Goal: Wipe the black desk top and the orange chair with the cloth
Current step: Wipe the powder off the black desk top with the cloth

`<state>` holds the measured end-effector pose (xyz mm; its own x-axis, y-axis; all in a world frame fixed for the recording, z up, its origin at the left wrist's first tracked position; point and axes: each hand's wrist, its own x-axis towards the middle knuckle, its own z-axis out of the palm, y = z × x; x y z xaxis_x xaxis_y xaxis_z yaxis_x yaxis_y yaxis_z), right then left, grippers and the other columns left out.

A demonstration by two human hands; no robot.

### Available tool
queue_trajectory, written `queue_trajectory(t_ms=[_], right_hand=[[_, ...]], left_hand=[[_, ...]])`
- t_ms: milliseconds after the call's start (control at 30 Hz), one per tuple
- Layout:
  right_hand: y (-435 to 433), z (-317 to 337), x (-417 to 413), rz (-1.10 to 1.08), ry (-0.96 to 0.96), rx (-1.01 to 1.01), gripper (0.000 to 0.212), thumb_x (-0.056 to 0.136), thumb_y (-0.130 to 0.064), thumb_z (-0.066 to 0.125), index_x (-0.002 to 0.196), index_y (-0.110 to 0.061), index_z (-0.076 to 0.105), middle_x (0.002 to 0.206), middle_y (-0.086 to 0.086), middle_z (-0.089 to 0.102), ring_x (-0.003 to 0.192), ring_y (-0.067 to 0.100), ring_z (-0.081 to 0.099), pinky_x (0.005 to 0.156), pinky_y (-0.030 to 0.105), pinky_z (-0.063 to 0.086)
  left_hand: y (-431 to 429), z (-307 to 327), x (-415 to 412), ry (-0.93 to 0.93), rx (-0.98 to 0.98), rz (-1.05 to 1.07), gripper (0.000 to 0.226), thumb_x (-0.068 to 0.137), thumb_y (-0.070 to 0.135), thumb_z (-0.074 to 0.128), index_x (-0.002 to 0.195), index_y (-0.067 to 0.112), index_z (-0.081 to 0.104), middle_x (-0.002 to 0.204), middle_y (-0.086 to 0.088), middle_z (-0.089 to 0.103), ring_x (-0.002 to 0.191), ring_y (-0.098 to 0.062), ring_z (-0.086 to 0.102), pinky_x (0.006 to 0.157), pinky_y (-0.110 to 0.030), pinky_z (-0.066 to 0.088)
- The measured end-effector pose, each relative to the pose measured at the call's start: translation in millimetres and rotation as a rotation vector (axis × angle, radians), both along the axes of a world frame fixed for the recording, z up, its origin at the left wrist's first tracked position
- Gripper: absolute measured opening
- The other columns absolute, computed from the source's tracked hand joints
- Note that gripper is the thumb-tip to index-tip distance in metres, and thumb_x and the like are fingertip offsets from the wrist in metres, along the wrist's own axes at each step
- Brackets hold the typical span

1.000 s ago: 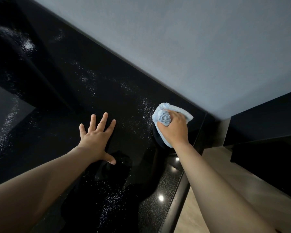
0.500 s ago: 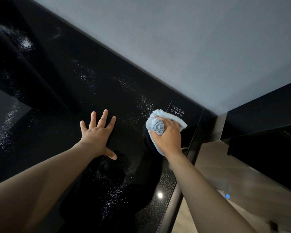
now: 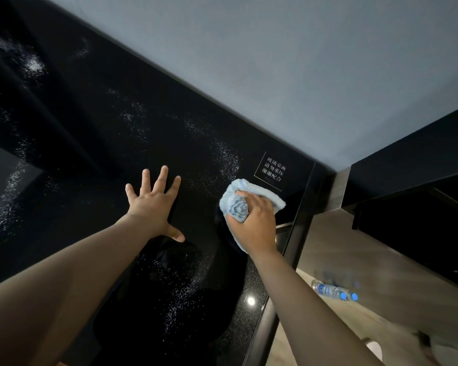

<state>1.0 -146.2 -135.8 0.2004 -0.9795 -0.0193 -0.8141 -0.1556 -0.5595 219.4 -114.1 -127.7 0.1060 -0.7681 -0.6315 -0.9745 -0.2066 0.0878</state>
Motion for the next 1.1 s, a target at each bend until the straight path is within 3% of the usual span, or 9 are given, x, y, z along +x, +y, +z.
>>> queue_trajectory(t_ms=[200, 333, 467, 600, 767, 1100], right_hand=[[22.5, -0.7, 2.8, -0.008, 0.001, 0.002, 0.051, 0.071, -0.045, 0.060, 0.116, -0.023, 0.065, 0.117, -0.011, 0.064, 0.112, 0.016, 0.049, 0.095, 0.034, 0.038], [40.7, -1.4, 5.4, -0.005, 0.021, 0.006, 0.049, 0.072, -0.042, 0.063, 0.118, -0.024, 0.064, 0.118, -0.013, 0.063, 0.113, 0.016, 0.049, 0.093, 0.029, 0.035], [58.1, 0.2, 9.2, -0.011, 0.040, 0.014, 0.050, 0.073, -0.043, 0.061, 0.120, -0.025, 0.063, 0.120, -0.014, 0.062, 0.114, 0.014, 0.047, 0.096, 0.033, 0.038], [74.2, 2.4, 13.5, -0.018, 0.041, 0.019, 0.056, 0.072, -0.049, 0.050, 0.120, -0.024, 0.064, 0.120, -0.013, 0.063, 0.115, 0.015, 0.048, 0.098, 0.035, 0.038], [89.1, 0.9, 15.8, -0.036, 0.034, 0.002, 0.046, 0.074, -0.035, 0.071, 0.118, -0.022, 0.065, 0.120, -0.011, 0.063, 0.115, 0.016, 0.048, 0.099, 0.036, 0.039], [121.6, -0.6, 20.4, -0.043, 0.052, 0.028, 0.049, 0.075, -0.037, 0.069, 0.121, -0.022, 0.064, 0.123, -0.011, 0.062, 0.118, 0.016, 0.047, 0.102, 0.035, 0.037]], left_hand=[[4.6, 4.1, 0.0, -0.014, -0.027, -0.014, 0.142, 0.052, 0.075, 0.073, 0.151, 0.027, -0.018, 0.155, -0.005, -0.032, 0.142, -0.041, -0.023, 0.112, -0.065, 0.005], [22.7, 7.9, -1.3, 0.007, -0.124, -0.029, 0.125, 0.068, 0.071, 0.066, 0.153, 0.025, -0.012, 0.158, -0.006, -0.023, 0.145, -0.038, -0.017, 0.115, -0.060, 0.005], [53.8, 10.7, 13.3, 0.058, -0.161, -0.087, 0.116, 0.074, 0.069, 0.062, 0.153, 0.025, -0.012, 0.161, -0.004, -0.014, 0.147, -0.033, -0.013, 0.118, -0.056, 0.006], [83.8, 15.7, 29.1, 0.088, -0.097, -0.097, 0.122, 0.069, 0.074, 0.062, 0.153, 0.025, -0.011, 0.160, -0.003, -0.016, 0.147, -0.032, -0.016, 0.119, -0.053, 0.003], [112.0, 19.6, 34.7, -0.015, -0.007, -0.186, 0.143, 0.052, 0.076, 0.073, 0.150, 0.028, -0.020, 0.156, -0.003, -0.029, 0.144, -0.036, -0.023, 0.116, -0.058, 0.002], [128.5, 9.9, 38.6, -0.012, 0.035, -0.128, 0.152, 0.046, 0.068, 0.082, 0.148, 0.030, -0.024, 0.151, -0.004, -0.038, 0.141, -0.040, -0.026, 0.114, -0.062, 0.005]])
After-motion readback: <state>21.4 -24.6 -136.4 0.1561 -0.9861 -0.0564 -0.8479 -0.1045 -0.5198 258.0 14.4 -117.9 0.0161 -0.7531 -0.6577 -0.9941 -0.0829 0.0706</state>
